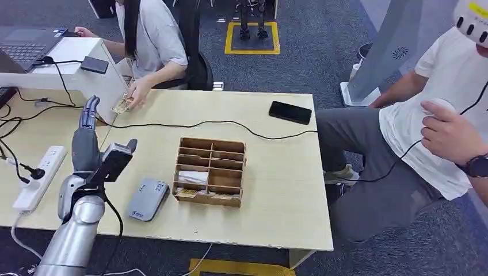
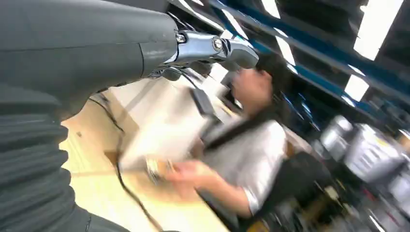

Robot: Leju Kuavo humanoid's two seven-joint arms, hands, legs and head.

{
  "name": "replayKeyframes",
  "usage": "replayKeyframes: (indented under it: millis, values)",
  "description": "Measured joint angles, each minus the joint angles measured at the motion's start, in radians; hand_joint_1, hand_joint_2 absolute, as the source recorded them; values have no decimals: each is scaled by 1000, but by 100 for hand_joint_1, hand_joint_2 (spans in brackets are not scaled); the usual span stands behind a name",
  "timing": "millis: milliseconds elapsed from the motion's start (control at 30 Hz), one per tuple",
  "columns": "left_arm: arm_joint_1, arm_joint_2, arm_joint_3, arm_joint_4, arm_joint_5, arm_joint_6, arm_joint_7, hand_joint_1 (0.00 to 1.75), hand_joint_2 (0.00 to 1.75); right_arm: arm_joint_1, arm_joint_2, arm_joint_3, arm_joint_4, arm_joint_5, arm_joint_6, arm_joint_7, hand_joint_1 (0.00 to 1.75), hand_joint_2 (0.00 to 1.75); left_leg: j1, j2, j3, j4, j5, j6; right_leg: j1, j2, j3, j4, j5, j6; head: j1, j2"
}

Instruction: Pass the card to the sensor for recognition and then transmit it.

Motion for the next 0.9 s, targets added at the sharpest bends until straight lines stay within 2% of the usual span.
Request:
replayKeyframes:
  millis: [100, 233, 300, 367, 433, 533, 667, 900]
  values:
    - [115, 25, -60, -147, -19, -68, -32, 0, 175, 7, 0, -10, 0, -14, -1, -5, 0, 175, 0, 1, 0, 0, -1, 0, 0, 1, -1, 0, -1, 0, 0, 0]
    - [230, 56, -150, -291, -81, -71, -70, 0, 175, 12, -4, -24, 0, -15, -3, -8, 0, 175, 0, 1, 0, 0, -2, 1, 0, 1, -1, 0, -2, 1, 0, 0]
    - [265, 61, -192, -330, -161, -23, -84, 0, 175, 12, -6, -29, 0, -15, -2, -8, 0, 175, 0, 1, 0, 0, -2, 1, 0, 1, -1, 0, -2, 1, 0, 0]
    - [292, 62, -241, -346, -271, 53, -84, 0, 175, 12, -7, -30, -1, -12, -2, -10, 0, 175, 0, 1, 0, 0, -2, 1, 0, 0, -1, 0, -2, 1, 0, 0]
    - [306, 62, -304, -348, -354, 125, -60, 0, 175, 12, -8, -32, -1, -10, -3, -10, 0, 175, -1, 1, 0, 0, -2, 1, 0, 0, 0, 0, -1, 1, 0, 0]
    - [310, 61, -373, -347, -418, 168, -26, 0, 175, 11, -10, -37, -1, -9, -3, -10, 0, 175, -1, 0, 0, 0, -2, 1, 0, 0, 0, 0, -1, 1, 0, 0]
    - [304, 63, -457, -305, -685, 249, 129, 0, 175, 9, -11, -44, -1, 1, -5, -11, 0, 175, -1, 1, 0, 0, -2, 1, 0, 0, 0, 0, -1, 1, 0, 0]
    - [283, 66, -512, -203, -813, 293, 253, 0, 175, 7, -14, -48, -1, 12, -2, -8, 0, 175, -1, 0, 0, 0, -2, 1, 0, 0, 0, 0, -1, 1, 0, 0]
